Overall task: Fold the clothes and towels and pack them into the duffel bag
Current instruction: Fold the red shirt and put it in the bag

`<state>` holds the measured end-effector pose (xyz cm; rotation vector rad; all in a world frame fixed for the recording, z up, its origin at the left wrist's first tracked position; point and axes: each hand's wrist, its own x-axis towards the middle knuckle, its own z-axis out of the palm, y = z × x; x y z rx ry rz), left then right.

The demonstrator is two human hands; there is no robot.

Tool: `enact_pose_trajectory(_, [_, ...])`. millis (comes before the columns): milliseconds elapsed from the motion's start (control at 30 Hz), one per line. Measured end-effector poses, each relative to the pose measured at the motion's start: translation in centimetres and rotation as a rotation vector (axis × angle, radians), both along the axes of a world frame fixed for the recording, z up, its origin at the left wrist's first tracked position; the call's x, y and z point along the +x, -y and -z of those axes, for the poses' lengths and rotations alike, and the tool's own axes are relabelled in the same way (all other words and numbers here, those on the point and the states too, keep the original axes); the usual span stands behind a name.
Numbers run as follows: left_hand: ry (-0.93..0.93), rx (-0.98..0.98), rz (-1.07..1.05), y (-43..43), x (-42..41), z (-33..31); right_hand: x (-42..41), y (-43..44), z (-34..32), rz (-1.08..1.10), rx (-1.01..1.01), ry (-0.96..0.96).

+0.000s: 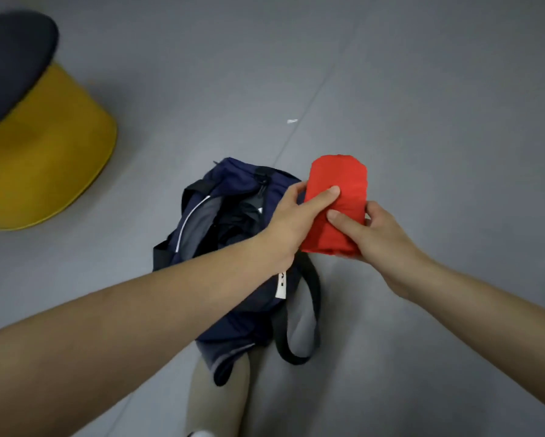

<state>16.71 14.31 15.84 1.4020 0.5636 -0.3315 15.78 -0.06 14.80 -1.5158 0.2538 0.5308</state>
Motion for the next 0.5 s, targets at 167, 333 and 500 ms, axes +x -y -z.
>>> enact_pose_trajectory(167, [0.149,0.066,-0.029,-8.6,0.8,-0.3,2.2,-9.4,0.6,-0.056,-0.085,0.132])
enact_pose_trajectory(333, [0.176,0.448,-0.014,-14.9,-0.9,4.1,-0.2,-13.6,6.7,-0.271,-0.563,0.342])
enact_pose_trajectory(500, [-0.052,0.869,0.213,-14.3,-5.5,12.0,-4.7,-11.6,12.0,-0.614,-1.027,0.379])
